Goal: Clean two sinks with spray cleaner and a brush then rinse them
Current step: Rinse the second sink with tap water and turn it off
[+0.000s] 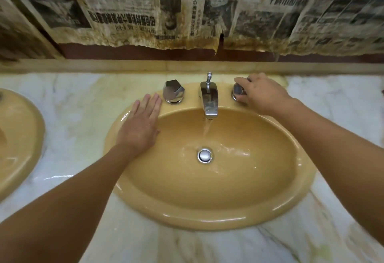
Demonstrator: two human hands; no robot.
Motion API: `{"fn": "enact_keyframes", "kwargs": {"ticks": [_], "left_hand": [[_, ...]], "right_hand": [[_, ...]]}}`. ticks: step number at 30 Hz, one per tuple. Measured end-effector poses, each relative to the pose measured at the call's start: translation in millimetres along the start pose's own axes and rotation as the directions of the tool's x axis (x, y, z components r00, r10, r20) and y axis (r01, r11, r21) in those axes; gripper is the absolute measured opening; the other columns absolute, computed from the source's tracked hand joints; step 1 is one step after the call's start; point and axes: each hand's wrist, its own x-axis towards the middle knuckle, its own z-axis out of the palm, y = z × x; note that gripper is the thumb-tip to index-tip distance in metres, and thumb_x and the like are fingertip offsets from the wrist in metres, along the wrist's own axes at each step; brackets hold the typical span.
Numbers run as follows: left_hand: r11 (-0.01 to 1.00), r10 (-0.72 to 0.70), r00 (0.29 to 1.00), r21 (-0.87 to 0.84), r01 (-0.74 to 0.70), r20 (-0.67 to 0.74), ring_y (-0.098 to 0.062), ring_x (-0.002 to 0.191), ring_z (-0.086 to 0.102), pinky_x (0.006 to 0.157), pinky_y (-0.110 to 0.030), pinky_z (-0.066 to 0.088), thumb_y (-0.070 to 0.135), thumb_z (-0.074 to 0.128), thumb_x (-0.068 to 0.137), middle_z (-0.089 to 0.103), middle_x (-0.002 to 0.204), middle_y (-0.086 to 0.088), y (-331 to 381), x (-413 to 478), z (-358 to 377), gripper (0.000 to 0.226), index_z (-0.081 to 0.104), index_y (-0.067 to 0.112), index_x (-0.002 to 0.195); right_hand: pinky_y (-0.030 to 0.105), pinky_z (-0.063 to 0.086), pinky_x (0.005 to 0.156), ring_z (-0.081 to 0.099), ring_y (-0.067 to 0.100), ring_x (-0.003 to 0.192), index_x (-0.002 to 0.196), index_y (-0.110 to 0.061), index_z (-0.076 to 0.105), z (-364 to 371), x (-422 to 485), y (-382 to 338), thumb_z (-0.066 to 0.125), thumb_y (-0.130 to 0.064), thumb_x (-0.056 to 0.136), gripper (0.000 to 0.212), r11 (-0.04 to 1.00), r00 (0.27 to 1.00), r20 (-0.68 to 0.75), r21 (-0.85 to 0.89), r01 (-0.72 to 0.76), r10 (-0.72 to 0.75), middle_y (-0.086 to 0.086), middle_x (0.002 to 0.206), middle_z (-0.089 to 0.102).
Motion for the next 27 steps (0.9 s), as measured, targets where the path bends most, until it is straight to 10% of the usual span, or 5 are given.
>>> {"fn": "enact_keyframes", "kwargs": {"ticks": [22, 27], "left_hand": [[1.0, 0.025, 0.999, -0.018, -0.026, -0.04, -0.029, 0.156, 0.005, 0.126, -0.046, 0.009, 0.031, 0.069, 0.088, 0.007, 0.17, -0.009, -5.0, 3.6, 12.4, 0.098, 0.009, 0.005, 0.161], [0.999, 0.03, 0.998, -0.032, -0.031, -0.052, -0.028, 0.157, 0.004, 0.127, -0.045, 0.008, 0.03, 0.067, 0.089, 0.005, 0.17, -0.008, -5.1, 4.8, 12.7, 0.097, 0.007, 0.006, 0.161]], "right_hand": [[0.033, 0.035, 0.056, 0.057, 0.031, 0.081, 0.123, -0.015, 0.038, 8.1, 6.2, -22.9, 0.031, -0.066, 0.099, 0.057, 0.941, 0.941, -0.065, 0.093, -0.325, 0.331, 0.013, 0.101, 0.065], [0.035, 0.036, 0.064, 0.061, 0.037, 0.098, 0.125, -0.015, 0.039, 17.4, 3.4, -23.8, 0.038, -0.067, 0.096, 0.06, 0.891, 0.916, -0.057, 0.262, -0.37, 0.397, 0.014, 0.108, 0.062]]}}
